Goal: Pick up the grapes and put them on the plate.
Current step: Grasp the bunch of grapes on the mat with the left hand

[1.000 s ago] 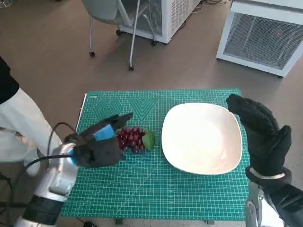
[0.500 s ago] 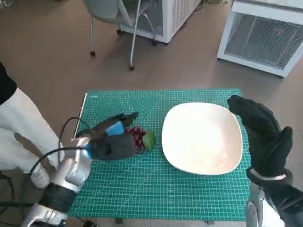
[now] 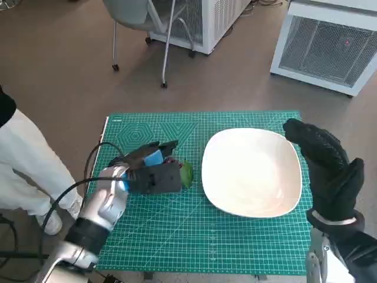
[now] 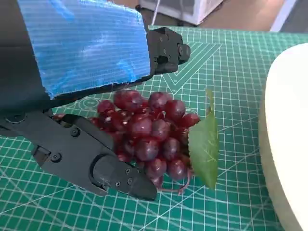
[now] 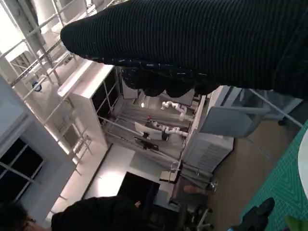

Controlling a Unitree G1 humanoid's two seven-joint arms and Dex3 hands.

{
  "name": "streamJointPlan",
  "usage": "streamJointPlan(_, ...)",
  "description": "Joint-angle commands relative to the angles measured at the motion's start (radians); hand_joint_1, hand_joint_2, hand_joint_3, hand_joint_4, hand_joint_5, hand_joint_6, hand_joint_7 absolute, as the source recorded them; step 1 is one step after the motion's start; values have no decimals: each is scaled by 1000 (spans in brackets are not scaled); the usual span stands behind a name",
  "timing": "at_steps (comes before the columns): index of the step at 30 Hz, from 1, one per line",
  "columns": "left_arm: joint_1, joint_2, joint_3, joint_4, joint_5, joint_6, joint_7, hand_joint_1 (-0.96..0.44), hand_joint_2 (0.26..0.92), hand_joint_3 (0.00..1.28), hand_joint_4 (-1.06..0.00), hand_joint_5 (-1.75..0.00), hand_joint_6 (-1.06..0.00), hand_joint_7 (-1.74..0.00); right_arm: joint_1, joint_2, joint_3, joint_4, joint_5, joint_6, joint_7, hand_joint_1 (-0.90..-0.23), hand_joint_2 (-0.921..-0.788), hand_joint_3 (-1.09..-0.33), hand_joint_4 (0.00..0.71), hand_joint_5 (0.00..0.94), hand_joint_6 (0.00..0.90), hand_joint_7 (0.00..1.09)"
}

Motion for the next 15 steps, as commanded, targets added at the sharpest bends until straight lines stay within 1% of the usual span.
streamJointPlan(1, -54, -20, -24, 95, 18, -10, 20, -300, 727, 7, 1, 1, -110, -3, 20, -1, -3, 6, -6, 4, -2, -533, -921, -659, 399, 3, 62, 588)
streamJointPlan(15, -141, -74, -82, 338, 40, -29, 52, -281, 731, 6, 1, 1, -120, -6, 20, -1, -9, 6, -7, 5, -7, -538, -921, -660, 401, 4, 60, 591)
